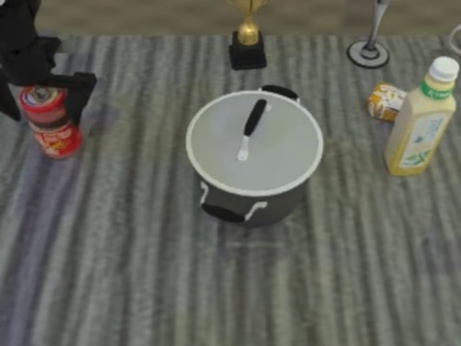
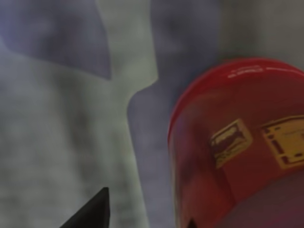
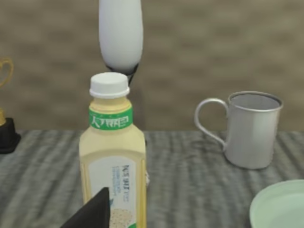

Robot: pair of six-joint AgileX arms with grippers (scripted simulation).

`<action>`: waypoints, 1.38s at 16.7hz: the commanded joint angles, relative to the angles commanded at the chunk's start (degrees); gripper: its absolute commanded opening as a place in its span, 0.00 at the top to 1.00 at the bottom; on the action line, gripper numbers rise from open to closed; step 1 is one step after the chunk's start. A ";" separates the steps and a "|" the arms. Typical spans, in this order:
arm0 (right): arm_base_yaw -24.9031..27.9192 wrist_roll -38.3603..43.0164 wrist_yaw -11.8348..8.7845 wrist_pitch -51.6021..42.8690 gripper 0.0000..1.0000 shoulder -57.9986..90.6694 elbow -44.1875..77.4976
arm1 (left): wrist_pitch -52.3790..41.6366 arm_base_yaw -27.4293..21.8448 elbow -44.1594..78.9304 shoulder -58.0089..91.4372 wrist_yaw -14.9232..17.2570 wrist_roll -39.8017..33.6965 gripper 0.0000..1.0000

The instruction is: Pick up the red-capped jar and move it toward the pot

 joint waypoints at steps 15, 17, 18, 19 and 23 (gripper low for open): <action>0.00 0.00 0.00 0.00 0.00 0.00 0.00 | 0.34 0.01 -0.36 -0.10 0.00 0.01 0.83; 0.00 0.00 0.00 0.00 0.00 0.00 0.00 | 0.34 0.01 -0.36 -0.10 0.00 0.01 0.98; 0.00 0.00 0.00 0.00 0.00 0.00 0.00 | 0.34 0.01 -0.36 -0.10 0.00 0.01 1.00; 0.00 0.00 0.00 0.00 0.00 0.00 0.00 | 0.34 0.01 -0.36 -0.10 0.00 0.01 1.00; 0.00 0.00 0.00 0.00 0.00 0.00 0.00 | 0.34 0.01 -0.36 -0.10 0.00 0.01 1.00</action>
